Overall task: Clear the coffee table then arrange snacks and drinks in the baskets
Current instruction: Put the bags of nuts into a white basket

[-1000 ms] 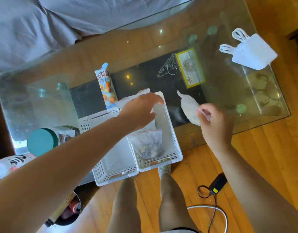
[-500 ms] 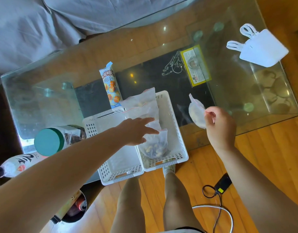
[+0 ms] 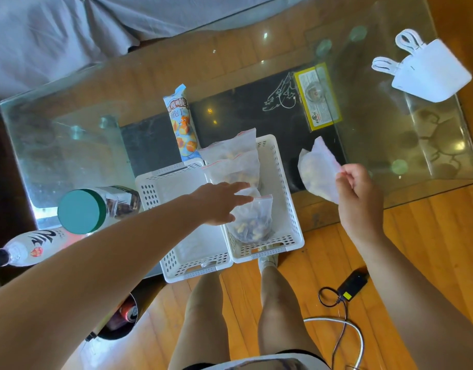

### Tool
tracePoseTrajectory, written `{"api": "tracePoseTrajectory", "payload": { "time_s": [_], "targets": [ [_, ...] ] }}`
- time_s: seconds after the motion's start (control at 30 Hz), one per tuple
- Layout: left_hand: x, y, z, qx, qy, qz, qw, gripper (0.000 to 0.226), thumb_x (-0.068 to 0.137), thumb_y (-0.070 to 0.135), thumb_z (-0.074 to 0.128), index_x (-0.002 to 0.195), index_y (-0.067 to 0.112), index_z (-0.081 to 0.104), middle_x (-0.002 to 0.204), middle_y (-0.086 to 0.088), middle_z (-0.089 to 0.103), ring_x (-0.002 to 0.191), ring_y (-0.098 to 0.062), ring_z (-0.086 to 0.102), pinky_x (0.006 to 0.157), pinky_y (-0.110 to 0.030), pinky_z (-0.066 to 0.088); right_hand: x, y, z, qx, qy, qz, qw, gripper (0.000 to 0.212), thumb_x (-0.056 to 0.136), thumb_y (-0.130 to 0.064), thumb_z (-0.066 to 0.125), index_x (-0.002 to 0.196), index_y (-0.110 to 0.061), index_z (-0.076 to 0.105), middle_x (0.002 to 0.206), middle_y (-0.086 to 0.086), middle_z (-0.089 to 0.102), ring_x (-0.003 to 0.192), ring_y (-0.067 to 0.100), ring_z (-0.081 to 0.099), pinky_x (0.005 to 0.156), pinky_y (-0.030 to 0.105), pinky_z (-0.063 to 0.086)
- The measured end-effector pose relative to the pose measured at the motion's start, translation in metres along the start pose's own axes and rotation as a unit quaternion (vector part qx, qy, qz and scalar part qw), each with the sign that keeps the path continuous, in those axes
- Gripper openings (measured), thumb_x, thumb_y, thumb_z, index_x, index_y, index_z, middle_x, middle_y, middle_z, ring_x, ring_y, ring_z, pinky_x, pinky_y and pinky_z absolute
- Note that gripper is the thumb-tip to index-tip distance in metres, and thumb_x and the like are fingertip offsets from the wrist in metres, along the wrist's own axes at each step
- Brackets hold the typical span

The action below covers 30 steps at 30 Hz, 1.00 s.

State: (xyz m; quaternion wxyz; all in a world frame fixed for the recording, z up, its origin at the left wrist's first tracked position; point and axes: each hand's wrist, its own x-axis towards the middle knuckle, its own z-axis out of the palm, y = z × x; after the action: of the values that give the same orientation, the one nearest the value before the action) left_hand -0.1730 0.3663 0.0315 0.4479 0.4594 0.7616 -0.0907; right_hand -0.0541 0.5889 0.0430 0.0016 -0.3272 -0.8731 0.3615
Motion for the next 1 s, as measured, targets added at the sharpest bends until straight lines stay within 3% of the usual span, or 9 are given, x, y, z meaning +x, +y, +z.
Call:
{"api": "tracePoseTrajectory", "payload": {
  "time_s": [0.13, 0.23, 0.47, 0.6, 0.77, 0.87, 0.93, 1.0],
  "targets": [
    [-0.004, -0.003, 0.001, -0.004, 0.002, 0.003, 1.000, 0.064, 0.094, 0.032, 0.049, 0.148, 0.033, 0.015, 0.160, 0.007, 0.003, 0.142, -0.024, 0.025, 0.110, -0.037, 0.037, -0.021, -0.030, -0.012, 0.130, -0.005, -0.003, 0.991, 0.017, 0.088, -0.026, 0.040, 0.090, -0.015, 0.053, 0.072, -0.007, 0.052, 0.065, -0.004, 0.050, 0.049, 0.005, 0.035],
    [-0.006, -0.005, 0.003, -0.003, 0.003, 0.006, 1.000, 0.065, 0.094, 0.032, 0.048, 0.148, 0.032, 0.013, 0.160, 0.007, 0.002, 0.142, -0.023, 0.025, 0.109, -0.036, 0.037, -0.031, -0.043, -0.007, 0.171, -0.029, -0.008, 0.985, 0.013, 0.088, -0.023, 0.041, 0.089, -0.016, 0.052, 0.071, -0.008, 0.053, 0.062, -0.005, 0.049, 0.051, 0.008, 0.034],
    [-0.009, -0.008, 0.010, 0.001, 0.013, 0.016, 1.000, 0.065, 0.095, 0.033, 0.046, 0.149, 0.032, 0.009, 0.159, 0.009, -0.003, 0.142, -0.022, 0.023, 0.105, -0.034, 0.039, -0.033, -0.041, 0.023, 0.120, -0.067, -0.010, 0.990, 0.016, 0.093, -0.015, 0.043, 0.097, -0.005, 0.055, 0.072, -0.013, 0.050, 0.063, 0.003, 0.049, 0.053, 0.016, 0.035],
    [-0.011, -0.008, 0.016, -0.003, 0.020, 0.018, 1.000, 0.066, 0.095, 0.032, 0.047, 0.149, 0.032, 0.010, 0.159, 0.010, -0.004, 0.144, -0.022, 0.020, 0.106, -0.035, 0.038, -0.030, -0.035, 0.035, 0.098, -0.077, 0.007, 0.992, 0.017, 0.096, -0.016, 0.043, 0.102, -0.005, 0.054, 0.080, -0.006, 0.051, 0.067, 0.004, 0.050, 0.053, 0.019, 0.036],
    [-0.011, -0.008, 0.021, -0.009, 0.026, 0.021, 0.999, 0.066, 0.094, 0.031, 0.047, 0.149, 0.033, 0.010, 0.159, 0.011, -0.004, 0.144, -0.021, 0.019, 0.102, -0.033, 0.040, -0.026, -0.027, 0.049, 0.083, -0.085, 0.033, 0.992, 0.013, 0.095, -0.016, 0.043, 0.097, -0.008, 0.053, 0.073, -0.014, 0.048, 0.063, 0.003, 0.048, 0.050, 0.011, 0.034],
    [-0.011, -0.009, 0.023, -0.016, 0.025, 0.020, 0.999, 0.067, 0.094, 0.031, 0.048, 0.149, 0.034, 0.010, 0.159, 0.012, -0.004, 0.143, -0.021, 0.020, 0.102, -0.034, 0.041, -0.025, -0.021, 0.058, 0.087, -0.103, 0.058, 0.989, 0.013, 0.096, -0.018, 0.043, 0.097, -0.008, 0.051, 0.074, -0.011, 0.048, 0.065, 0.004, 0.047, 0.048, 0.006, 0.037],
    [-0.010, -0.010, 0.023, -0.018, 0.024, 0.019, 0.999, 0.068, 0.094, 0.031, 0.048, 0.149, 0.034, 0.010, 0.159, 0.012, -0.004, 0.144, -0.021, 0.020, 0.104, -0.035, 0.040, -0.024, -0.018, 0.063, 0.097, -0.120, 0.081, 0.985, 0.012, 0.096, -0.019, 0.043, 0.096, -0.010, 0.051, 0.077, -0.003, 0.051, 0.068, 0.008, 0.049, 0.052, 0.011, 0.036],
    [-0.009, -0.011, 0.024, -0.020, 0.022, 0.019, 0.999, 0.068, 0.094, 0.031, 0.048, 0.149, 0.034, 0.009, 0.159, 0.011, -0.004, 0.143, -0.022, 0.021, 0.104, -0.036, 0.041, -0.023, -0.014, 0.067, 0.123, -0.131, 0.119, 0.977, 0.010, 0.096, -0.019, 0.043, 0.094, -0.013, 0.049, 0.084, 0.005, 0.053, 0.075, 0.017, 0.051, 0.060, 0.025, 0.040]
  ]
}}
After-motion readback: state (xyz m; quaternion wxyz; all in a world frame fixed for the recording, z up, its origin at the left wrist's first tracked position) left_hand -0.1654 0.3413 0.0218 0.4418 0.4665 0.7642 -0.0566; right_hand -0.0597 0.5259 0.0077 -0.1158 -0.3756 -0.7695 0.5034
